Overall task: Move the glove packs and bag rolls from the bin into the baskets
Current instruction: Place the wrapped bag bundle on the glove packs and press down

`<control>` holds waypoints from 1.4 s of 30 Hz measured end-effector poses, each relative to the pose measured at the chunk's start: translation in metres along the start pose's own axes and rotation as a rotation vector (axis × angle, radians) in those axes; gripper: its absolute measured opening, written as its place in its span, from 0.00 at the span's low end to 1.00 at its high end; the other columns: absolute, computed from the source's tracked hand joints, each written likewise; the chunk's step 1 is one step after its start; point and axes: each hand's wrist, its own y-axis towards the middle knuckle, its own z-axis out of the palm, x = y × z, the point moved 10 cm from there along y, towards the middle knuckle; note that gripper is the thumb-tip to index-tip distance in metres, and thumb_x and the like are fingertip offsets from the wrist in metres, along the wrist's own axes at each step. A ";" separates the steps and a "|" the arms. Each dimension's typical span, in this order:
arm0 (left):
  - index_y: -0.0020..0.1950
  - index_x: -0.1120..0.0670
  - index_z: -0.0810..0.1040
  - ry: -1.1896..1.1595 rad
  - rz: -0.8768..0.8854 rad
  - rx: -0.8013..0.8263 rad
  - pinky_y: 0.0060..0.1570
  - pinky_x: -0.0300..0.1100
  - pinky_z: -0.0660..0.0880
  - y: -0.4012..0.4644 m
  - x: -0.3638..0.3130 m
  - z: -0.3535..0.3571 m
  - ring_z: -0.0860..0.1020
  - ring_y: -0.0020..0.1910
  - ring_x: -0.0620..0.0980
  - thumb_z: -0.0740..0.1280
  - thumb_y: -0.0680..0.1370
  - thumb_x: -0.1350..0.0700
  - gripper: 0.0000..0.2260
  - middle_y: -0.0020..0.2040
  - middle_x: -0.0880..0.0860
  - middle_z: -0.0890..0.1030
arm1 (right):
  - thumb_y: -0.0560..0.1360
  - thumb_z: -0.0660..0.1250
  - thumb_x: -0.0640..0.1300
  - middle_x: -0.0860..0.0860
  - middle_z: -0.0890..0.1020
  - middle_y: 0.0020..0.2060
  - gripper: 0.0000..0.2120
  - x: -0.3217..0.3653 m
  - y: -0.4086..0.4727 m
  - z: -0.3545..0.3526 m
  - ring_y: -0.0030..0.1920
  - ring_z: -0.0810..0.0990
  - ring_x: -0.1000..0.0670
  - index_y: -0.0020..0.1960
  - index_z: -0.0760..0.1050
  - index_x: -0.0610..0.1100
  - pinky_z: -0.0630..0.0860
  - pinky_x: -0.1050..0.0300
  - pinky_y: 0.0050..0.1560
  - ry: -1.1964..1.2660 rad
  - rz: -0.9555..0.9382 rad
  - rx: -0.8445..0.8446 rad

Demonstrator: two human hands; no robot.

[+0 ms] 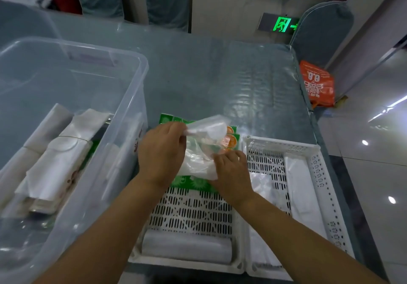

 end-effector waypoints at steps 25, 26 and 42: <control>0.62 0.53 0.72 -0.013 -0.320 0.172 0.61 0.50 0.66 -0.014 0.060 0.059 0.71 0.58 0.57 0.71 0.70 0.53 0.21 0.57 0.56 0.79 | 0.67 0.67 0.63 0.51 0.75 0.39 0.18 -0.031 0.073 0.045 0.51 0.70 0.46 0.48 0.79 0.51 0.60 0.49 0.51 0.005 0.022 0.450; 0.60 0.55 0.73 -0.025 -0.292 0.049 0.60 0.48 0.65 -0.016 0.056 0.048 0.72 0.56 0.57 0.70 0.71 0.56 0.19 0.55 0.57 0.79 | 0.66 0.67 0.65 0.52 0.72 0.38 0.20 -0.035 0.080 0.051 0.50 0.69 0.47 0.49 0.78 0.51 0.61 0.48 0.51 0.020 0.037 0.514; 0.71 0.50 0.65 0.143 0.106 0.525 0.73 0.53 0.46 -0.023 0.032 0.145 0.59 0.73 0.53 0.63 0.74 0.58 0.25 0.72 0.53 0.67 | 0.69 0.68 0.54 0.46 0.76 0.57 0.25 -0.004 0.054 -0.009 0.58 0.69 0.45 0.62 0.71 0.44 0.63 0.48 0.60 -0.029 -0.189 -0.166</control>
